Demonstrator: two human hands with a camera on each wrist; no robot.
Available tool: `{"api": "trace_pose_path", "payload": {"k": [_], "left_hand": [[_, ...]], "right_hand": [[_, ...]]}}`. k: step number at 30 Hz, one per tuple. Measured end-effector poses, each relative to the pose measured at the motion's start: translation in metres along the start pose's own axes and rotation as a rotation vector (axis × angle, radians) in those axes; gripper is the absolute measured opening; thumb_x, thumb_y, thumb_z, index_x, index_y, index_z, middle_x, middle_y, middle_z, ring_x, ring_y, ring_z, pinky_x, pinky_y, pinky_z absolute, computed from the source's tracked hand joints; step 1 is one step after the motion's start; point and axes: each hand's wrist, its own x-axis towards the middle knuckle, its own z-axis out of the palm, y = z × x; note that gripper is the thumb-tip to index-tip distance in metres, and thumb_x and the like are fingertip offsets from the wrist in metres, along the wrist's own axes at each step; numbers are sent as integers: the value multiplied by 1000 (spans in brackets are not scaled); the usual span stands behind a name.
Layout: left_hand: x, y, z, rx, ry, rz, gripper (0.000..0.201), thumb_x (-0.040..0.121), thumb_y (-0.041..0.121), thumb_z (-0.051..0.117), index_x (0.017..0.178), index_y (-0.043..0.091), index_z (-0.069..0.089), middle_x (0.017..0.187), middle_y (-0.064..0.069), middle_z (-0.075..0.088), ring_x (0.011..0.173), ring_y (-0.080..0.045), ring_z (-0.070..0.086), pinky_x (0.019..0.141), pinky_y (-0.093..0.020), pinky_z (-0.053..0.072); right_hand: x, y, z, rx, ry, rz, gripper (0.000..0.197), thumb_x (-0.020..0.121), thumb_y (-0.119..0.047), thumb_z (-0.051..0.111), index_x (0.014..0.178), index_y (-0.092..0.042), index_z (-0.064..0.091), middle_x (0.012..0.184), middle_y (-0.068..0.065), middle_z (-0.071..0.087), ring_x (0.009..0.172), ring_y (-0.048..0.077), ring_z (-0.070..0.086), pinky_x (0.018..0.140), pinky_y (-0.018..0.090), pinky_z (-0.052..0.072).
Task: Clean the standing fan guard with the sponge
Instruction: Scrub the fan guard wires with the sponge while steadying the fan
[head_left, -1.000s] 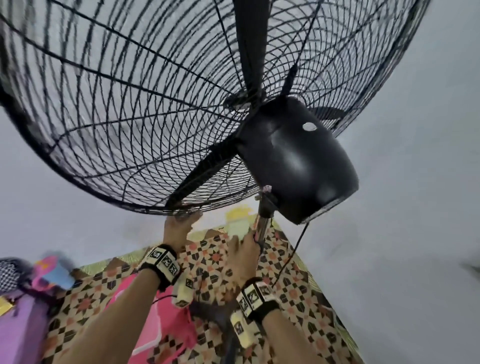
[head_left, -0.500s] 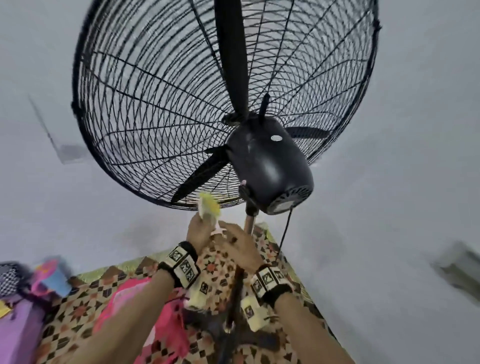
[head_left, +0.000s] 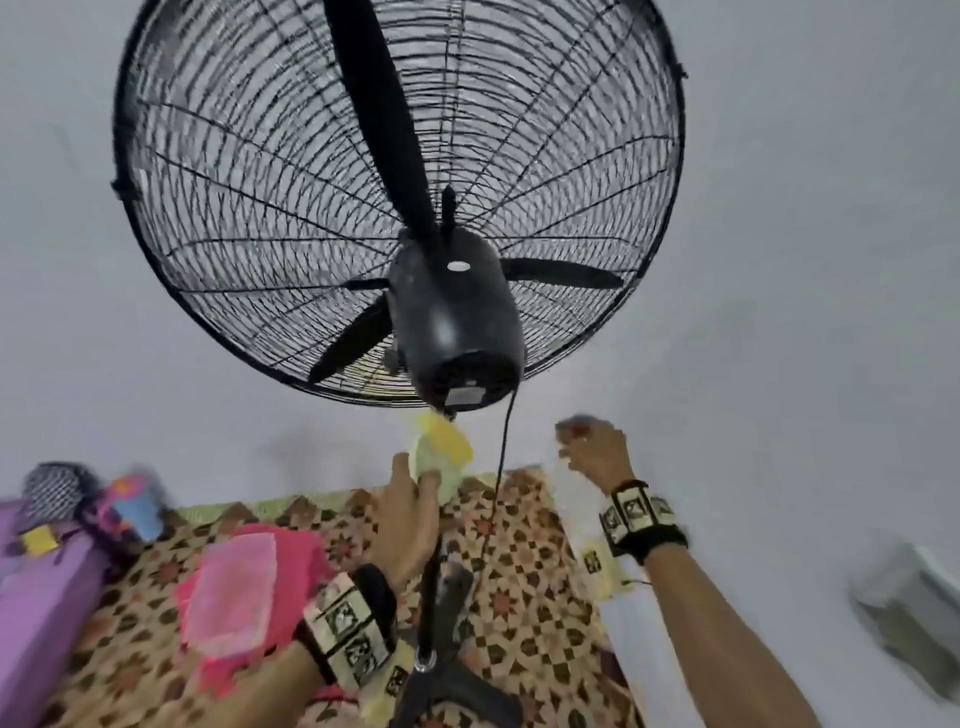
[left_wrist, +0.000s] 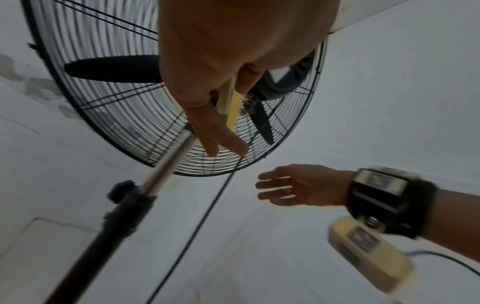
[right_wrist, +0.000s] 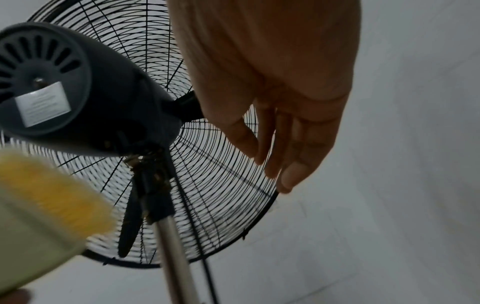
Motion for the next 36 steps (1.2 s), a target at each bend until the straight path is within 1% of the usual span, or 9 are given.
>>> {"api": "trace_pose_path", "payload": {"k": [5,9,13,15,18,21,25,30,36], "left_hand": [[-36,45,44,20,95,161,15,108,30,46,122,28,48,91,2,67,77,-29,66,68,-40,56],[-37,67,72,76,20,157,16,104,37,48,118,41,43,90,-8,62,69,-29,62,67,-44,56],[-15,87,91,6,26,169,41,108,30,47,147,23,36,90,-7,66,77,-23,68,72,-39,53],[-9,96,96,-6,45,205,26,110,16,47,128,33,40,103,10,61,88,-1,60,73,-25,47],[-5,101,98,-15,27,198,25,109,12,47,118,35,42,110,10,60,94,-5,59,68,-14,49],[0,97,100,-47,41,213,19,110,14,45,120,30,43,112,1,60,96,-13,61,70,-16,53],[2,90,104,-115,-19,164,24,112,16,42,134,25,40,126,9,56,113,-21,64,86,-42,64],[4,86,115,-156,-89,148,27,112,15,40,138,21,37,131,1,58,117,-17,63,82,-30,63],[23,70,129,-175,-91,40,35,111,15,43,144,9,34,141,-17,52,119,-40,63,79,-32,65]], "right_hand": [[51,-33,-54,260,225,-111,50,95,-40,73,133,-10,59,130,8,64,119,29,62,104,39,49],[84,-71,-97,500,286,-139,103,87,-61,74,162,-13,22,166,11,26,150,28,32,122,36,28],[115,-97,-134,679,277,-195,125,77,-69,78,166,-24,1,173,4,3,157,24,16,127,44,19],[129,-104,-148,699,257,-237,126,77,-70,77,166,-27,-2,173,2,3,158,23,14,127,46,18],[142,-108,-158,649,181,-249,127,74,-77,75,165,-30,1,173,2,10,156,26,20,125,50,21],[144,-102,-161,611,217,-256,123,70,-80,74,163,-22,19,168,4,25,152,28,31,123,49,29],[123,-90,-154,665,345,-241,127,61,-85,77,158,-19,29,160,2,36,146,24,38,121,47,35],[74,-78,-149,653,581,-193,124,61,-83,78,155,-15,34,153,4,42,142,24,38,116,42,38],[14,-53,-135,569,749,-190,115,71,-79,76,155,-13,33,151,3,42,140,18,34,111,33,36]]}}
